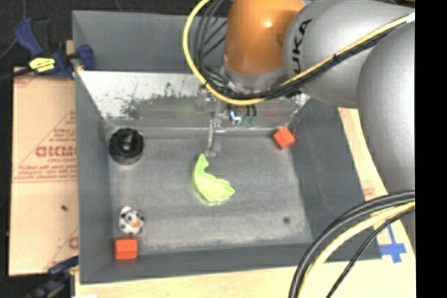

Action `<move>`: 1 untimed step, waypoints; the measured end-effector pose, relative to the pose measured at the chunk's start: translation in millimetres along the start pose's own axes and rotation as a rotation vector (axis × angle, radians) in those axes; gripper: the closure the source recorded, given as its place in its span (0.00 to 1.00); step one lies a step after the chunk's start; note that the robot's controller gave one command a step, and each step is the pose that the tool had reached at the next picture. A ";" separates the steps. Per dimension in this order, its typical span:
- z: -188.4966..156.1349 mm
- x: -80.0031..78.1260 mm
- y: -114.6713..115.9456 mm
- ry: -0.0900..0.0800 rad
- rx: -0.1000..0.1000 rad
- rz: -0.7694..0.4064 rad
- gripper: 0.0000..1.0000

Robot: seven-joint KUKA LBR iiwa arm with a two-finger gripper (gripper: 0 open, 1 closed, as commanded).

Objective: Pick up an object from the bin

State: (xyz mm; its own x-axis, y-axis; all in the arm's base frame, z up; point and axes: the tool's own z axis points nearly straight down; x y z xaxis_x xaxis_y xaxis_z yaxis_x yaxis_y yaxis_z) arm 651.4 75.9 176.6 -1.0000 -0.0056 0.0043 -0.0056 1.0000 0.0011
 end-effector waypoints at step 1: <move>-5.6 -1.6 -0.1 -0.009 -0.001 0.001 0.00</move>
Offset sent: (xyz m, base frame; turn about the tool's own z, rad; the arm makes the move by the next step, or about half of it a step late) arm -0.0368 -0.0091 -0.0213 0.0190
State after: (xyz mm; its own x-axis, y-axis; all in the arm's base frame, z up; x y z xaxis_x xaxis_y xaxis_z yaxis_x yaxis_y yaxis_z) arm 653.0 75.8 182.2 -1.0000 -0.0043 -0.0043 -0.0043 1.0000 0.0021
